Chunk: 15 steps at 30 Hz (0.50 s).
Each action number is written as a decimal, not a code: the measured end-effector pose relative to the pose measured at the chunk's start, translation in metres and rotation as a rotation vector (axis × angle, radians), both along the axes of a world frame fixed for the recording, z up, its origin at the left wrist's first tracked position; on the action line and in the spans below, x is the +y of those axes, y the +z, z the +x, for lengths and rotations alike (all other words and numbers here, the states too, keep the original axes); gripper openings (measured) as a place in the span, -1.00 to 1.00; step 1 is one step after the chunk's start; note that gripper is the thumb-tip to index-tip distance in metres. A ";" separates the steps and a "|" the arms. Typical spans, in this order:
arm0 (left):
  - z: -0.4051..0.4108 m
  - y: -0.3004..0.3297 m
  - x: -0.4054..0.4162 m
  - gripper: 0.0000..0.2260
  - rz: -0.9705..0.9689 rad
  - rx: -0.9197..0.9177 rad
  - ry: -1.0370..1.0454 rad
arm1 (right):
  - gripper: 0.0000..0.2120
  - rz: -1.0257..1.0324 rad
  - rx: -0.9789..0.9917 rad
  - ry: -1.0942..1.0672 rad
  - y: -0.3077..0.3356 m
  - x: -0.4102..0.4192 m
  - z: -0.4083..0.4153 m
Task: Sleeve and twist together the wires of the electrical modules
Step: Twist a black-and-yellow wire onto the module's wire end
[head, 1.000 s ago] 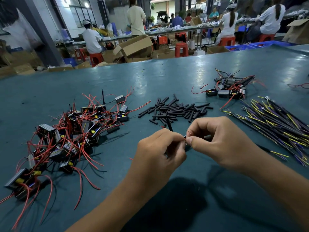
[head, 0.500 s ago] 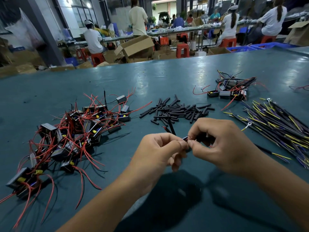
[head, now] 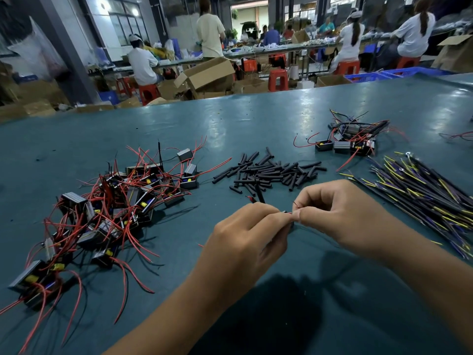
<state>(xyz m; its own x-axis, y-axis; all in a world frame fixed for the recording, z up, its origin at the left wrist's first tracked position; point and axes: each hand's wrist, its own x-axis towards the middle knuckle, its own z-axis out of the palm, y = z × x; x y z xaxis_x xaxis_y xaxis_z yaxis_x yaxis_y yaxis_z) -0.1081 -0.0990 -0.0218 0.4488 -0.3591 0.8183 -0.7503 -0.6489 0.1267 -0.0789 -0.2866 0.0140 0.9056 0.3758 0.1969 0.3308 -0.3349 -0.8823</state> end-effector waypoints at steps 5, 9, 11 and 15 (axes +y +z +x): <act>0.000 0.002 -0.001 -0.87 0.044 -0.015 0.022 | -0.81 0.080 0.122 0.029 0.003 0.001 -0.003; 0.001 0.003 -0.002 -0.85 0.063 -0.020 0.023 | -0.81 0.088 0.146 0.039 0.001 0.002 -0.002; 0.001 0.002 -0.002 -0.88 0.066 -0.007 0.017 | -0.82 0.085 0.144 0.051 0.000 0.002 -0.003; -0.002 0.003 -0.006 -0.94 -0.043 0.172 0.007 | -0.92 0.002 0.028 0.051 -0.002 0.002 -0.002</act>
